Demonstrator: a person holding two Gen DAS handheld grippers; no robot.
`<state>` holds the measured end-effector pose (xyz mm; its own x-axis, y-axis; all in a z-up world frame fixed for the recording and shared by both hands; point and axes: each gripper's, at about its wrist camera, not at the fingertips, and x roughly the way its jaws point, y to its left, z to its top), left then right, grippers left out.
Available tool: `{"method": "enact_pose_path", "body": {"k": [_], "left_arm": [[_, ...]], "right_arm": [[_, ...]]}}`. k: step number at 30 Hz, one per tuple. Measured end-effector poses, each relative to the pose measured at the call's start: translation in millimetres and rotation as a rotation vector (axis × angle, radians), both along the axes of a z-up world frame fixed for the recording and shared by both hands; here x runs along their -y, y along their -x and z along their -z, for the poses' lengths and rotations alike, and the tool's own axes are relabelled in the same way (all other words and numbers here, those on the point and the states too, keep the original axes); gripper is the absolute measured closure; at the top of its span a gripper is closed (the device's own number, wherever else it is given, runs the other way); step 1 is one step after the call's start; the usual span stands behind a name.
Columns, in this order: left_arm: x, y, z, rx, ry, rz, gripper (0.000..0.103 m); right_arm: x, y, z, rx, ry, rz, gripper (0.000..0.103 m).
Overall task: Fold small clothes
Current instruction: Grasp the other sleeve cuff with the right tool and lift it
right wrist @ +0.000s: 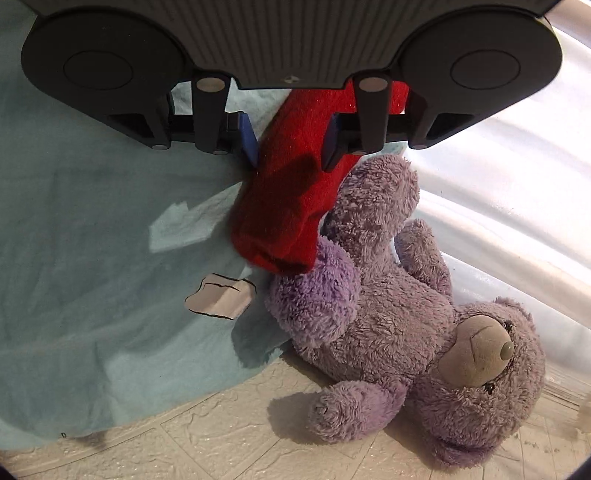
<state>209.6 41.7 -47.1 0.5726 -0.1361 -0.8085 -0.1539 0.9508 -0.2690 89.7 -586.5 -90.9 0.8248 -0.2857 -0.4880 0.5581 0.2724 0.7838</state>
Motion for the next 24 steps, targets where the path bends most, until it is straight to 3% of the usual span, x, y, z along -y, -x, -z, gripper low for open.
{"method": "enact_pose_path", "body": {"k": [2, 6, 12, 19, 22, 24], "left_arm": [[1, 0, 0, 0.002, -0.002, 0.006, 0.016], [3, 1, 1, 0.012, -0.01, 0.019, 0.014], [-4, -4, -4, 0.017, 0.054, 0.035, 0.014], [-9, -8, -22, 0.098, 0.138, 0.079, 0.016], [-11, -13, -25, 0.11, 0.167, 0.092, 0.019], [-15, -18, -27, 0.119, 0.199, 0.092, 0.019]], "right_arm": [[4, -6, -2, -0.013, 0.023, -0.016, 0.087], [2, -11, -19, -0.03, 0.102, -0.036, 0.093], [-39, -35, -79, -0.084, 0.362, -0.089, 0.094], [-178, -100, -164, 0.027, 0.751, -0.439, 0.094], [-252, -125, -168, 0.104, 0.821, -0.638, 0.094], [-298, -140, -155, 0.123, 0.843, -0.769, 0.094]]}}
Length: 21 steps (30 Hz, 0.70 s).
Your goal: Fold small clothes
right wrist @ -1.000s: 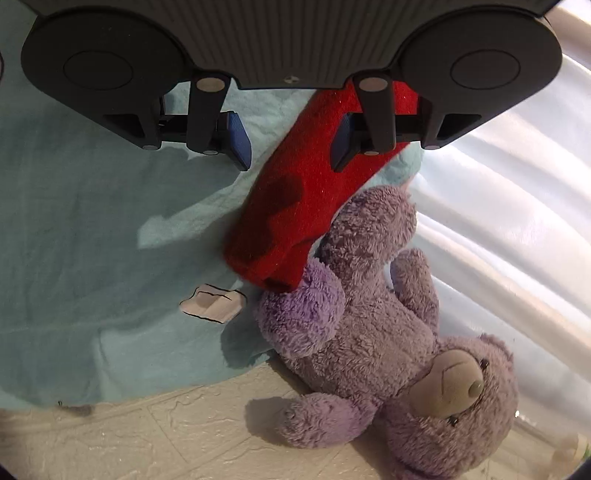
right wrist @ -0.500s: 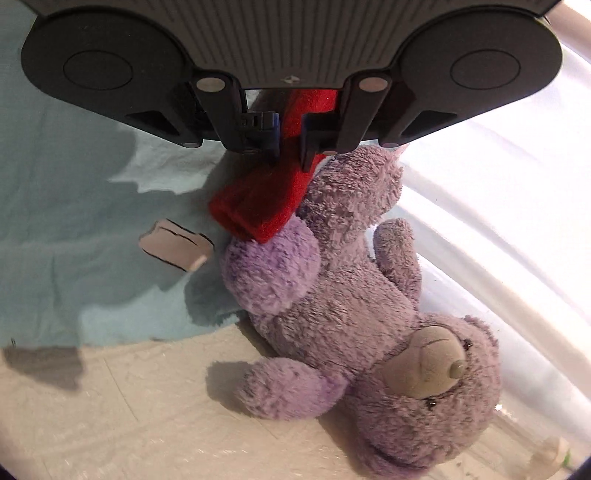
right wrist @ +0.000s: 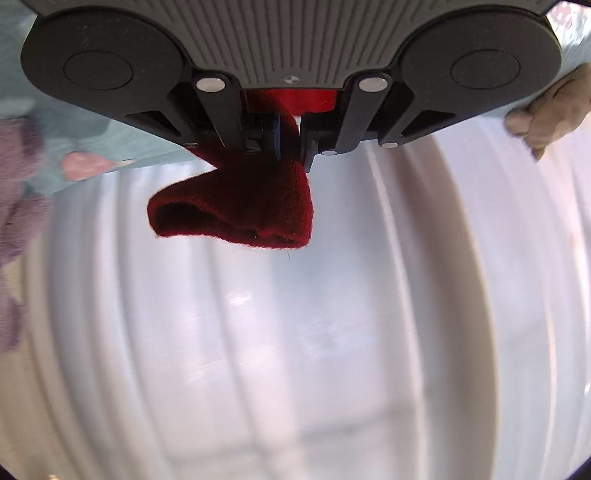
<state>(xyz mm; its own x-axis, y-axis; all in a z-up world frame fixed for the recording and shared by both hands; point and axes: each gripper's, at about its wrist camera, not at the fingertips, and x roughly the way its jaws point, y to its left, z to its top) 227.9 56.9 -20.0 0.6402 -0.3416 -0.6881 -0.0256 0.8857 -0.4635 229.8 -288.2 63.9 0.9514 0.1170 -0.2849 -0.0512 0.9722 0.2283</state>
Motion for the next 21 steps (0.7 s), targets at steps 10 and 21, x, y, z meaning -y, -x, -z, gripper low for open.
{"method": "enact_pose_path", "body": {"k": [10, 21], "left_arm": [[0, -39, -2, 0.028, 0.159, 0.125, 0.019], [41, -114, 35, -0.126, 0.36, 0.236, 0.037]], "right_arm": [[-63, -25, 90, -0.405, -0.017, -0.197, 0.073], [13, 37, 87, -0.424, -0.237, 0.008, 0.071]]}}
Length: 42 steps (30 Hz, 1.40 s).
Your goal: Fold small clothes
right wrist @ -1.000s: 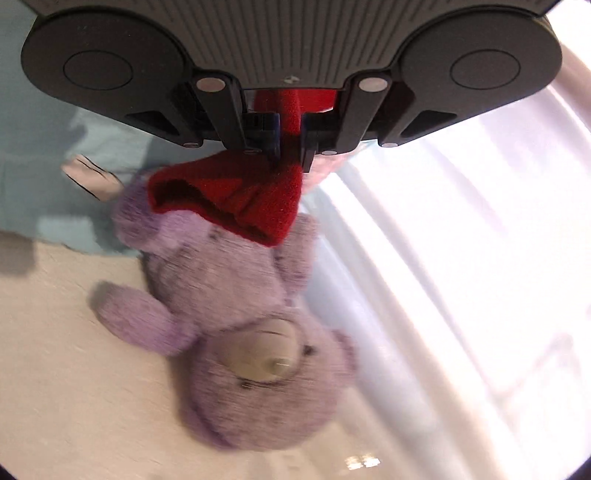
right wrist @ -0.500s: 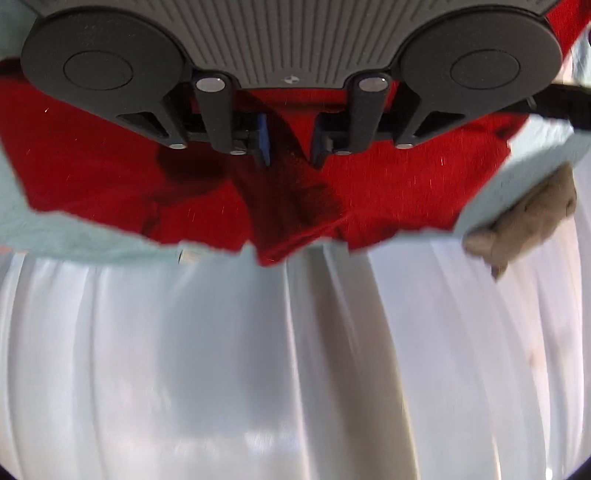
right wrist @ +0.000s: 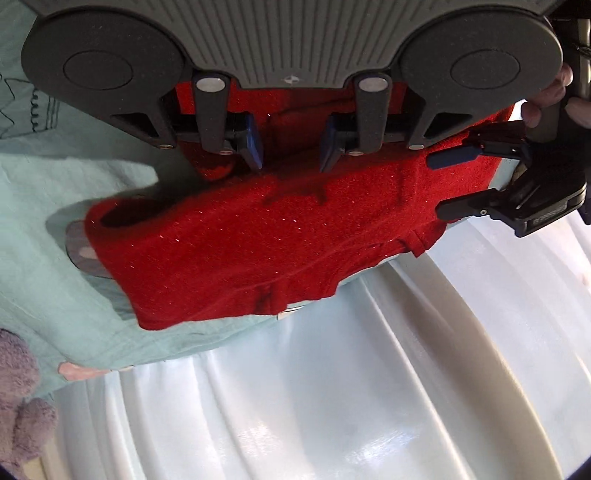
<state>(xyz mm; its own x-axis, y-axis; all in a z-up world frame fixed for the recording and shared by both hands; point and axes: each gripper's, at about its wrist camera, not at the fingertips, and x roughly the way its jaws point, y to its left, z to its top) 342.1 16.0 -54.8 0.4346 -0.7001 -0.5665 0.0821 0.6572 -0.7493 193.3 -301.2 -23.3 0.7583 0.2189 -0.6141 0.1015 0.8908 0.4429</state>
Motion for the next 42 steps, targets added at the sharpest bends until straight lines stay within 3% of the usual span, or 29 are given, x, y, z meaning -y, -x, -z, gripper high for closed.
{"method": "enact_pose_path", "body": {"k": [3, 5, 7, 12, 17, 21, 23, 27, 31, 33, 38, 41, 42], "left_arm": [[5, -4, 6, -0.075, -0.017, 0.005, 0.043], [6, -3, 3, -0.042, -0.018, 0.016, 0.039], [6, -3, -1, -0.036, -0.085, 0.005, 0.039], [7, -12, 2, -0.04, -0.064, 0.019, 0.039], [-3, -5, -2, -0.047, -0.101, 0.002, 0.034], [-10, -5, 8, -0.066, -0.094, 0.012, 0.034], [-11, -8, 16, -0.07, -0.03, 0.009, 0.036], [-5, -10, 25, -0.1, -0.009, 0.023, 0.053], [5, -7, 19, -0.08, -0.035, 0.078, 0.085], [6, -5, 14, -0.067, -0.034, 0.073, 0.087], [7, -2, -1, 0.029, -0.008, 0.077, 0.087], [8, -10, 4, 0.027, -0.004, 0.045, 0.061], [9, -14, 7, 0.006, 0.008, 0.045, 0.063]], "right_arm": [[9, 10, 3, -0.018, -0.02, 0.029, 0.071], [14, 15, 3, -0.019, -0.031, 0.041, 0.071], [17, 15, 4, -0.015, -0.043, 0.052, 0.07], [23, 13, 6, -0.026, -0.074, 0.077, 0.07], [25, 11, 5, -0.022, -0.1, 0.082, 0.068], [28, 12, 5, -0.02, -0.1, 0.092, 0.066], [29, 11, 7, -0.027, -0.111, 0.098, 0.066], [28, 10, 10, -0.036, -0.128, 0.1, 0.066], [34, 12, 10, -0.031, -0.147, 0.122, 0.066], [39, 12, 10, -0.029, -0.164, 0.137, 0.066], [45, 13, 9, -0.017, -0.178, 0.158, 0.066], [45, 13, 8, -0.012, -0.187, 0.158, 0.066], [45, 13, 9, -0.011, -0.193, 0.158, 0.066]]}}
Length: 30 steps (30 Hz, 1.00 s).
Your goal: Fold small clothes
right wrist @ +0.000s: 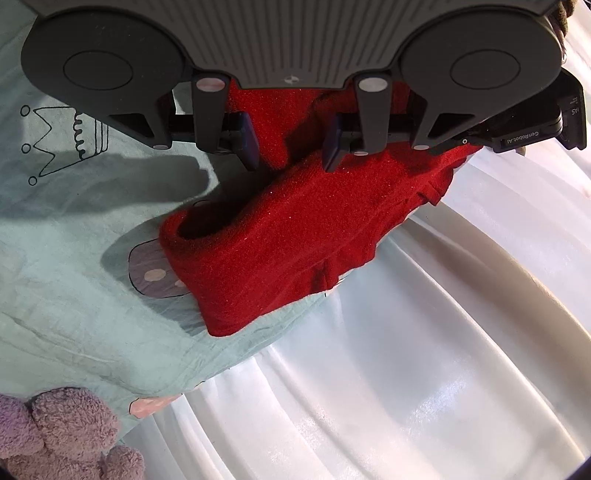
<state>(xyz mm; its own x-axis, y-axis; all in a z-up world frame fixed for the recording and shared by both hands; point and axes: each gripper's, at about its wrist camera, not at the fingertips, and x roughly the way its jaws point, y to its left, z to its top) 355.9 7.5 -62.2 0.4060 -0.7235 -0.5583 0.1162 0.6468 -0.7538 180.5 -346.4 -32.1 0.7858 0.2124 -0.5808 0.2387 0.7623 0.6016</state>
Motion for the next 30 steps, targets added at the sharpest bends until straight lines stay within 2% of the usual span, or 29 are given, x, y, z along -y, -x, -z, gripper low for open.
{"method": "enact_pose_path", "body": {"k": [1, 2, 4, 9, 12, 14, 17, 21, 24, 27, 29, 30], "left_arm": [[1, -3, 3, -0.021, 0.007, 0.001, 0.084], [2, -5, 2, -0.025, 0.009, 0.005, 0.091], [-1, -3, -8, 0.019, 0.003, 0.005, 0.09], [-32, 10, -64, 0.21, -0.016, -0.058, 0.091], [-61, 16, -86, 0.281, -0.084, -0.126, 0.091], [-79, 19, -92, 0.315, -0.168, -0.18, 0.091], [-105, 19, -82, 0.278, -0.245, -0.252, 0.091], [-127, 17, -54, 0.189, -0.297, -0.31, 0.09], [-134, 15, -35, 0.132, -0.257, -0.329, 0.088], [-137, 11, -23, 0.114, -0.2, -0.342, 0.08], [-138, 7, -19, 0.111, -0.175, -0.338, 0.08], [-138, 4, -19, 0.107, -0.176, -0.335, 0.083]], "right_arm": [[0, -1, 0, -0.001, -0.007, -0.001, 0.066], [0, -2, 1, -0.004, -0.016, -0.001, 0.065], [0, -4, 1, -0.005, -0.025, -0.003, 0.064], [2, -10, -4, 0.016, -0.03, 0.001, 0.062], [1, -17, -8, 0.033, -0.047, -0.007, 0.062], [-2, -23, -8, 0.045, -0.058, -0.021, 0.062], [-7, -34, -3, 0.043, -0.099, -0.036, 0.062], [-11, -47, 6, 0.026, -0.153, -0.035, 0.062], [-11, -55, 15, 0.005, -0.211, -0.02, 0.063], [-10, -60, 22, -0.01, -0.239, 0.01, 0.066], [-7, -62, 25, -0.008, -0.258, 0.037, 0.069], [-6, -63, 27, -0.011, -0.265, 0.043, 0.069]]}}
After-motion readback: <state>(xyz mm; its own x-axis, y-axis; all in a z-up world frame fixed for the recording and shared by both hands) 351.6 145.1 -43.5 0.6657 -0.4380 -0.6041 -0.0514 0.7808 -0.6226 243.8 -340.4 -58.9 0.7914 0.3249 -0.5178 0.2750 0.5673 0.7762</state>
